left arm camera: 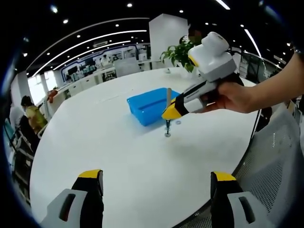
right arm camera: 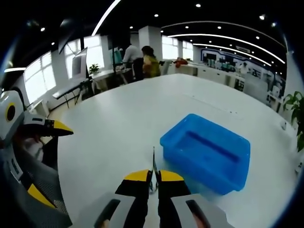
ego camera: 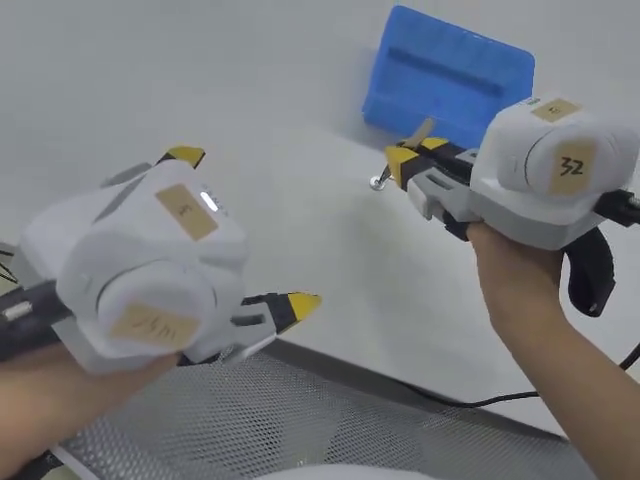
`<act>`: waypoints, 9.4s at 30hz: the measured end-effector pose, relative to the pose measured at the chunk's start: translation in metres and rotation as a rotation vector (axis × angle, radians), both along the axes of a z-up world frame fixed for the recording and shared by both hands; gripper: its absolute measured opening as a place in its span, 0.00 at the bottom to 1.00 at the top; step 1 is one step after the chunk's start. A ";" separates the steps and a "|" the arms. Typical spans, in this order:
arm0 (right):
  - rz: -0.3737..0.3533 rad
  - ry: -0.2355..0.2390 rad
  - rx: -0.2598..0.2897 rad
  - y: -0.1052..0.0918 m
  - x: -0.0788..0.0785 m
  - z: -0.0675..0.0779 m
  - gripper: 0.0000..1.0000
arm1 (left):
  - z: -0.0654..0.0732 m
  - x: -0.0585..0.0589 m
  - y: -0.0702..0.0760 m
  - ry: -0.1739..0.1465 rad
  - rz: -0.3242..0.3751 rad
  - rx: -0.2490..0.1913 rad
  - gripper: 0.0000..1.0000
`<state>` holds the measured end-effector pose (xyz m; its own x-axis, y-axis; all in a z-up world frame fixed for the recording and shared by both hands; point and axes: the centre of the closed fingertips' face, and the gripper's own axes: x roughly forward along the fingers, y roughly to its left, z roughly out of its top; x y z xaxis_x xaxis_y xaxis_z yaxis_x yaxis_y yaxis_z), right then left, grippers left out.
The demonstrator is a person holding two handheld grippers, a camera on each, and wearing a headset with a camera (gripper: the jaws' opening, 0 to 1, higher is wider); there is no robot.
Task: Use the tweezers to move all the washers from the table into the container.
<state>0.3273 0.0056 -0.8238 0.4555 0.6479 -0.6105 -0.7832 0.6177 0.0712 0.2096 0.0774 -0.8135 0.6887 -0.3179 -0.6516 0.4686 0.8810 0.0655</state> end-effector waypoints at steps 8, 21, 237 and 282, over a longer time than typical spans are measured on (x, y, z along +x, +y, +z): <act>-0.007 -0.013 -0.011 0.003 -0.001 0.001 0.03 | -0.001 0.000 0.001 0.000 0.004 0.007 0.96; 0.032 -0.052 -0.049 0.003 0.001 0.000 0.04 | -0.002 0.000 0.002 0.009 0.005 0.009 0.95; -0.187 0.041 0.131 -0.025 0.025 -0.001 0.03 | -0.012 -0.007 0.005 0.069 -0.001 0.027 0.90; -0.143 -0.004 0.125 -0.032 0.014 0.034 0.02 | -0.006 -0.003 0.010 0.033 0.028 0.027 0.88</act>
<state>0.3415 -0.0269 -0.7899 0.5509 0.6473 -0.5268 -0.6885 0.7092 0.1514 0.2069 0.0873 -0.8197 0.6750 -0.2809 -0.6822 0.4463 0.8918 0.0744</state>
